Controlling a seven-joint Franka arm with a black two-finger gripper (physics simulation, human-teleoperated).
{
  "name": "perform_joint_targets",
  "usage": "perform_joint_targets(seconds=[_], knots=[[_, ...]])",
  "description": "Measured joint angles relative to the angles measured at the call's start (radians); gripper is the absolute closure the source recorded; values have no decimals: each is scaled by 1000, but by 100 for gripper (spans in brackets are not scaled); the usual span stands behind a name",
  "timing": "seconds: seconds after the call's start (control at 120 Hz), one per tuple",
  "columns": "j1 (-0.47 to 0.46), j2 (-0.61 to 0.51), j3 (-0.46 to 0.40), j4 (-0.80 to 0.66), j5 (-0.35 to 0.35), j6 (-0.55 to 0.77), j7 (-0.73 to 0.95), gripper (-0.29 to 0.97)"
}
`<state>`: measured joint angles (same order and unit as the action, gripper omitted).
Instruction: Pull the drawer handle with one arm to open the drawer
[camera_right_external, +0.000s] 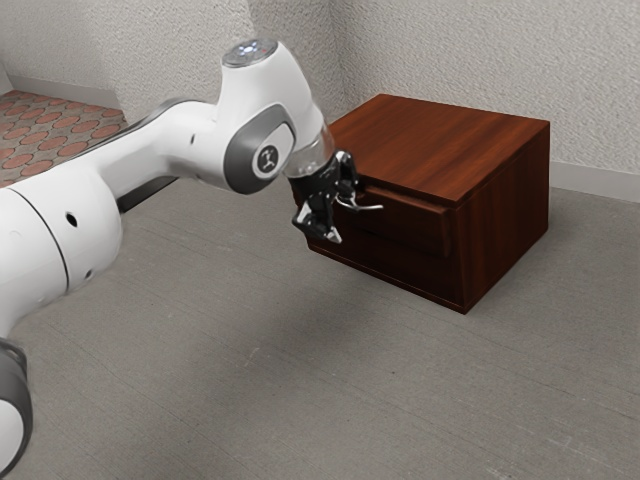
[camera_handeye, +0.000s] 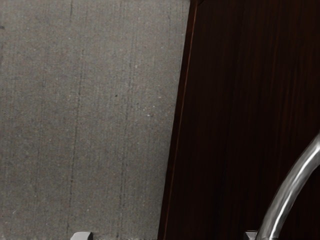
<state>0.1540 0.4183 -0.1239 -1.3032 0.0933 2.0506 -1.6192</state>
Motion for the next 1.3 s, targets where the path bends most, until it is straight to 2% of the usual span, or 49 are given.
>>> perform_joint_targets(seconds=[0.275, 1.0, 1.225, 1.3], knots=[[1, -97, 7, -118, -11, -2, -4, 43], [12, -338, 15, -415, -35, -16, -45, 44], [58, -397, -12, -488, -40, -9, -60, 44], [-16, -418, 64, -514, -42, -7, -66, 44]])
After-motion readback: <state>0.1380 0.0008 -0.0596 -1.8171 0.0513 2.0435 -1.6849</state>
